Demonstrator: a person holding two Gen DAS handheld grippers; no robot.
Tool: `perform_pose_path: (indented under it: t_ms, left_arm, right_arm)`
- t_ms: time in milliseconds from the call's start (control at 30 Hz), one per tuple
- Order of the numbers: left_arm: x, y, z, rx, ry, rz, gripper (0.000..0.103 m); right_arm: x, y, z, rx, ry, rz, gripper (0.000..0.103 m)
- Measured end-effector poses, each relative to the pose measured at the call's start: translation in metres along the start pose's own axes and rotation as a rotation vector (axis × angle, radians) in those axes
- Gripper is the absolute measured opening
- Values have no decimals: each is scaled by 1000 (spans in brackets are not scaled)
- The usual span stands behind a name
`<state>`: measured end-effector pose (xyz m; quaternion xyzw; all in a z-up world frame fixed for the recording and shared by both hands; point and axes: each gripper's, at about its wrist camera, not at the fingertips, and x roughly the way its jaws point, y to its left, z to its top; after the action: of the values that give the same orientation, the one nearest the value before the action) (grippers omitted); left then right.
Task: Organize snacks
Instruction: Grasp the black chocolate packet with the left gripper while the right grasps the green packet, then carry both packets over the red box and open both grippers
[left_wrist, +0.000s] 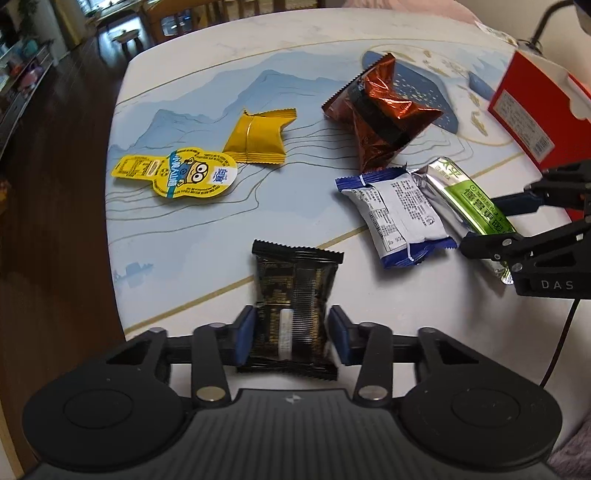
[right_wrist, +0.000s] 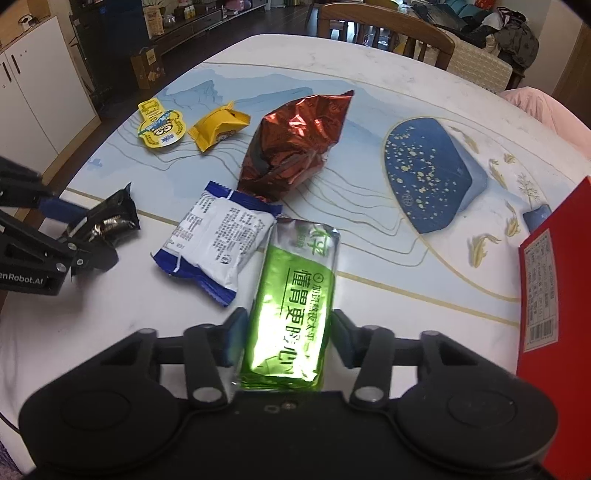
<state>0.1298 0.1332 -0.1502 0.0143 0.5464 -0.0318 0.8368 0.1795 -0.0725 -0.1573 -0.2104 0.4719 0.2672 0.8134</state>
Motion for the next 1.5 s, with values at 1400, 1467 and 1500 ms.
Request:
perform_pose_path:
  t_ms: [1400, 1467, 1500]
  left_arm:
    - [-111, -124, 54, -204, -177, -83, 35]
    - [-112, -140, 63, -183, -189, -92, 35]
    - [-112, -148, 67, -173, -193, -97, 35]
  right_arm:
    - [-158, -118, -29, 218, -249, 20, 41]
    - [-164, -132, -31, 233, -260, 8, 41]
    - [-165, -139, -32, 239, -265, 0, 41]
